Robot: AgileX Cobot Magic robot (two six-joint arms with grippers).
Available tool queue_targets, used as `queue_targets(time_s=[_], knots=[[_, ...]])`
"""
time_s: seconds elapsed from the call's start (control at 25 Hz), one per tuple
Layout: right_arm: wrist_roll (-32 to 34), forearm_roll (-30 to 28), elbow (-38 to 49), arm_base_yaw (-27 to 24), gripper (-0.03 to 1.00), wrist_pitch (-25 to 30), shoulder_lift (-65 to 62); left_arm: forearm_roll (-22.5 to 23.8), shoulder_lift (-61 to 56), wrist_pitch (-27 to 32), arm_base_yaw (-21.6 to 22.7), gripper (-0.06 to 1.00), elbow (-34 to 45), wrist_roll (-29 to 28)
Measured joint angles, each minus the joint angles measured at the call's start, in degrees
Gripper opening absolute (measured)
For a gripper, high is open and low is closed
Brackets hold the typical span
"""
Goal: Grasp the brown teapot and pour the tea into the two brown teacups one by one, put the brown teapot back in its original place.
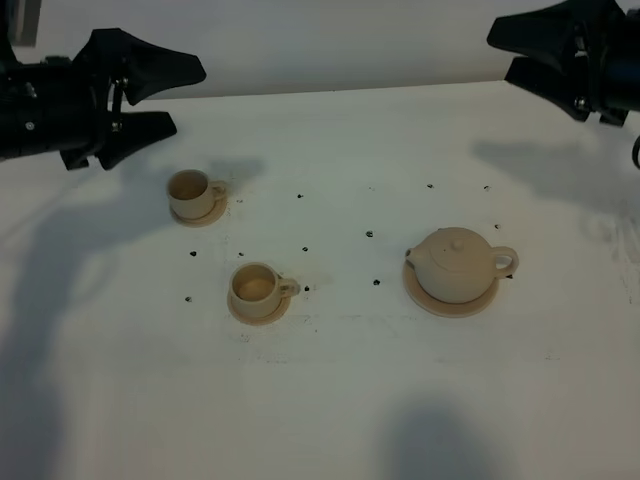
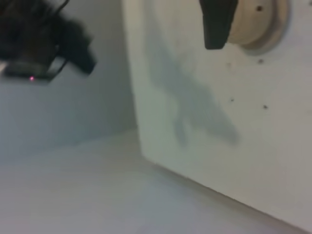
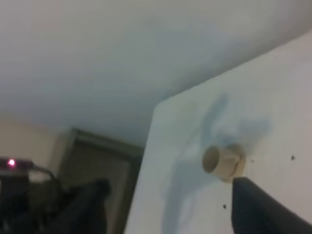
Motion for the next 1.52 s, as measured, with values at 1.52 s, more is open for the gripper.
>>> queue_targets(time_s=[1.52], knots=[[8.7,-43.4,-8.7,0.0,0.54,1.6,-7.2,62.2,-54.8,3.1,-0.2,0.44,17.1,-25.4]])
